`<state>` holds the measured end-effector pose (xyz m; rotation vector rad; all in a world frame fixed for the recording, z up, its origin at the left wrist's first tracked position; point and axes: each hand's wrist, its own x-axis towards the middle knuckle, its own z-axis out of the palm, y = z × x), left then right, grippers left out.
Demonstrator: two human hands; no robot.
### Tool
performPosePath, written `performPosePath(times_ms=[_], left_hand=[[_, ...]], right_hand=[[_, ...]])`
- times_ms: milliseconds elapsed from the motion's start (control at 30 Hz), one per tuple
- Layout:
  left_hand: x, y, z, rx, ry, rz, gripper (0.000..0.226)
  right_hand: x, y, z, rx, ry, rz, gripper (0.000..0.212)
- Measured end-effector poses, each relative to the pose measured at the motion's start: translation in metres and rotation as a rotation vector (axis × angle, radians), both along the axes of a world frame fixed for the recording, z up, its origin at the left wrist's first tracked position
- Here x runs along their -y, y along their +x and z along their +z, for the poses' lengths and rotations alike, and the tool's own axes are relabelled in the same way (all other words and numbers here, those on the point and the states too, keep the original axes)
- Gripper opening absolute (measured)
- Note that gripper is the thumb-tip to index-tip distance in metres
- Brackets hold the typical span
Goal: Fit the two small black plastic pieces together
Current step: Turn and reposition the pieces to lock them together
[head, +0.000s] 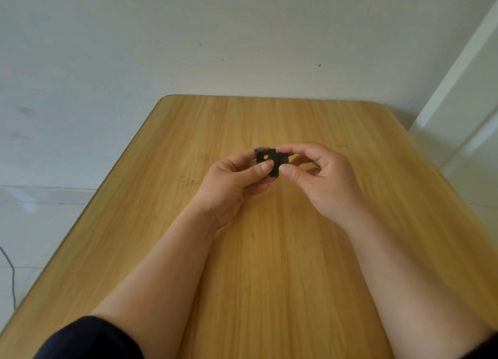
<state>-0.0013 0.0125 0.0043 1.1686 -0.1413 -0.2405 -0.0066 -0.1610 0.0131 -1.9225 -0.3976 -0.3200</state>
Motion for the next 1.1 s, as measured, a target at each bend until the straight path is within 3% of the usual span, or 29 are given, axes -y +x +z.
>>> performPosePath(times_ms=[533, 900, 1100], left_hand=[[-0.0012, 0.0024, -0.0018, -0.060, -0.007, -0.057, 0.020], [0.0023, 0.0019, -0.0017, -0.043, -0.028, -0.003, 0.044], [0.0025, 0.0007, -0.0013, -0.019, -0.044, -0.009, 0.039]], right_hand=[[-0.0003, -0.0004, 0.0008, 0.048, 0.071, 0.101, 0.035], [0.0010, 0.0003, 0.0005, -0.039, 0.069, 0.068, 0.036], [0.0022, 0.0016, -0.0003, -0.038, 0.050, 0.031, 0.028]])
